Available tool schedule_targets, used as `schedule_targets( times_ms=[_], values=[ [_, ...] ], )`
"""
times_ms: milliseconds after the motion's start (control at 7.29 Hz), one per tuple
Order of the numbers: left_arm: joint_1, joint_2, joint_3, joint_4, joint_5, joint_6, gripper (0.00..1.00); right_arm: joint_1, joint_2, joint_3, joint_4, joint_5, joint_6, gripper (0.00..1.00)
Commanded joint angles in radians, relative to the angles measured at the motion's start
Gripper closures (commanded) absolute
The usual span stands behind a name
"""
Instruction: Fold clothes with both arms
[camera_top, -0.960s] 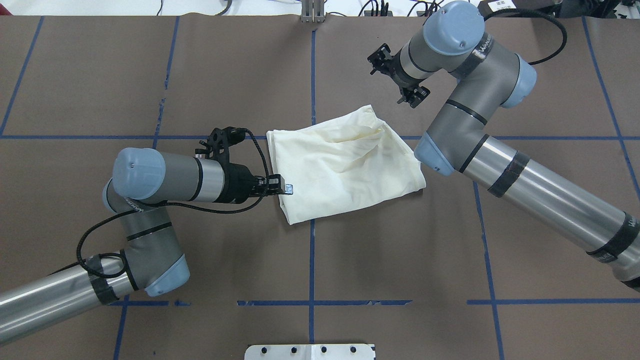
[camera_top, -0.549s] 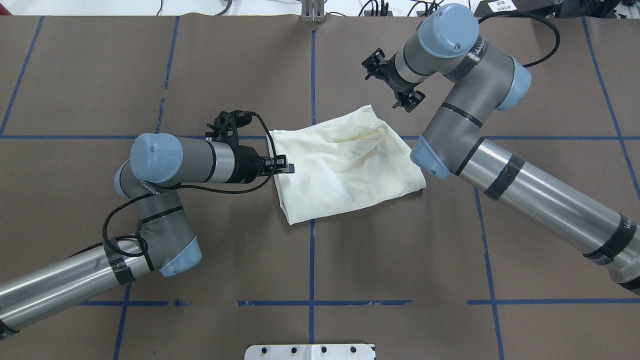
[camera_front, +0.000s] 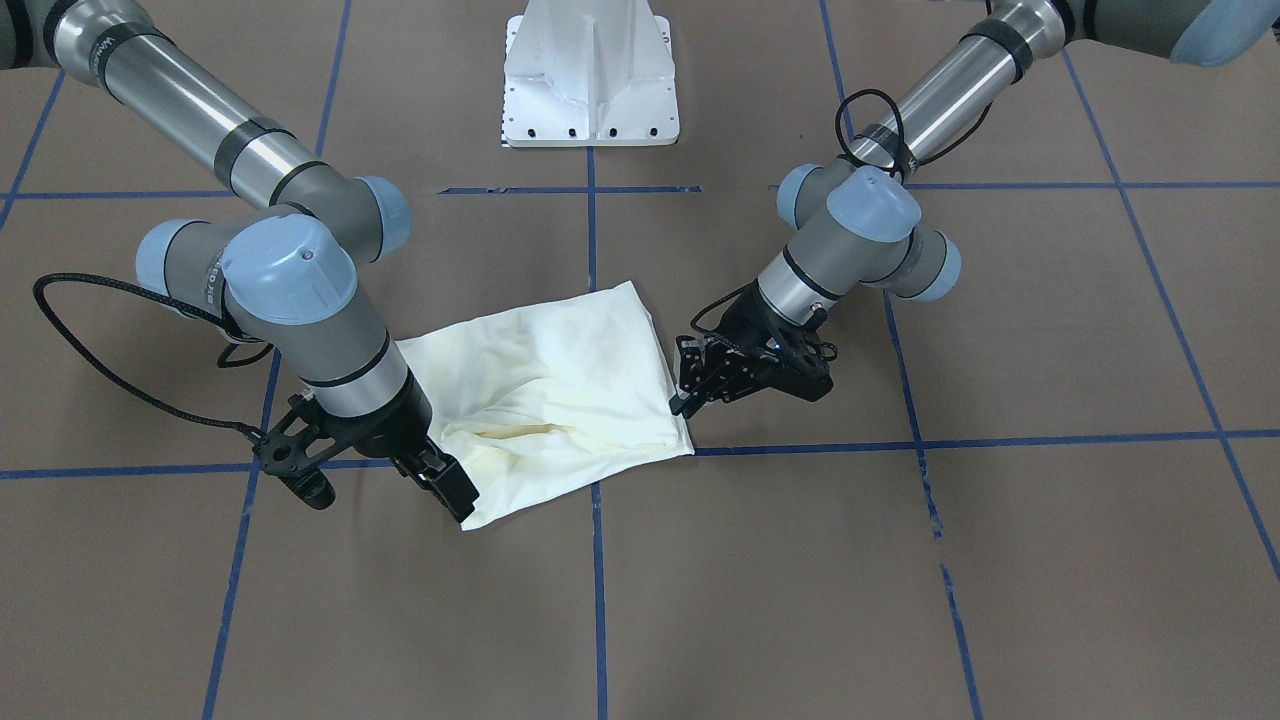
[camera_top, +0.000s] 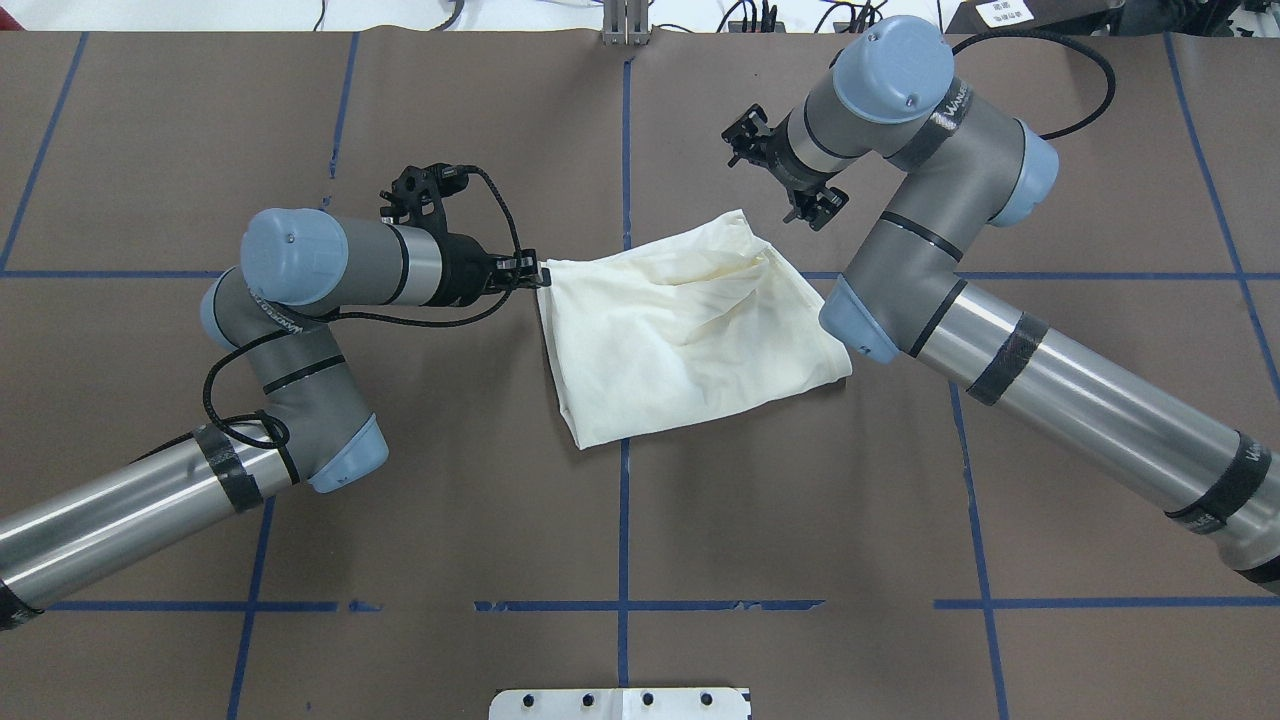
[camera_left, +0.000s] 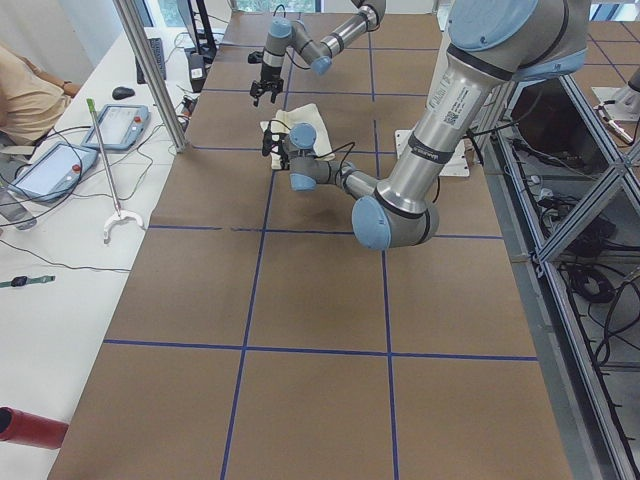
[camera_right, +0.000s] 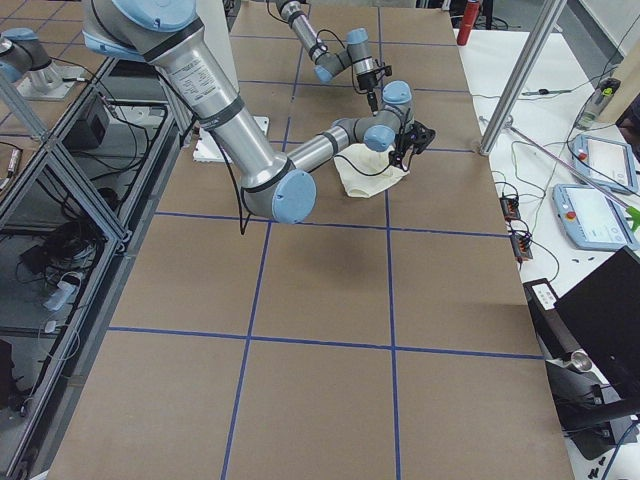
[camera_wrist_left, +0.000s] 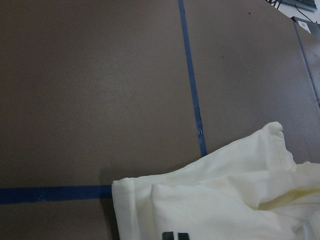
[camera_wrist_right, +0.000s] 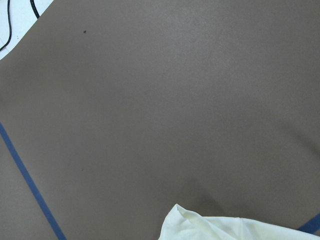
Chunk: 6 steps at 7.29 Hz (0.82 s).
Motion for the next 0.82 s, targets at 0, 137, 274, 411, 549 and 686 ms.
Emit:
schedule_targets(
  times_ms=[0,137,274,411,549,686],
  values=[
    [-0.001,-0.051,0.067,0.007,0.0,-0.001,0.59,-0.003,-0.007,0.003,0.001,-0.002,-0.001,0.0],
    [-0.001,-0.052,0.076,0.007,0.002,0.001,0.56,-0.006,-0.007,0.004,0.002,-0.002,0.001,0.0],
    [-0.001,-0.052,0.081,0.007,0.002,0.001,0.56,-0.008,-0.007,0.006,0.002,-0.002,0.001,0.0],
    [-0.001,-0.06,0.091,0.007,0.016,-0.001,0.56,-0.012,-0.009,0.006,0.002,-0.002,0.003,0.0],
    [-0.001,-0.066,0.105,0.007,0.016,-0.001,0.57,-0.015,-0.01,0.006,0.002,-0.003,0.001,0.0],
    [0.0,-0.072,0.108,0.006,0.014,-0.001,0.69,-0.02,-0.01,0.006,0.002,-0.003,0.003,0.0]
  ],
)
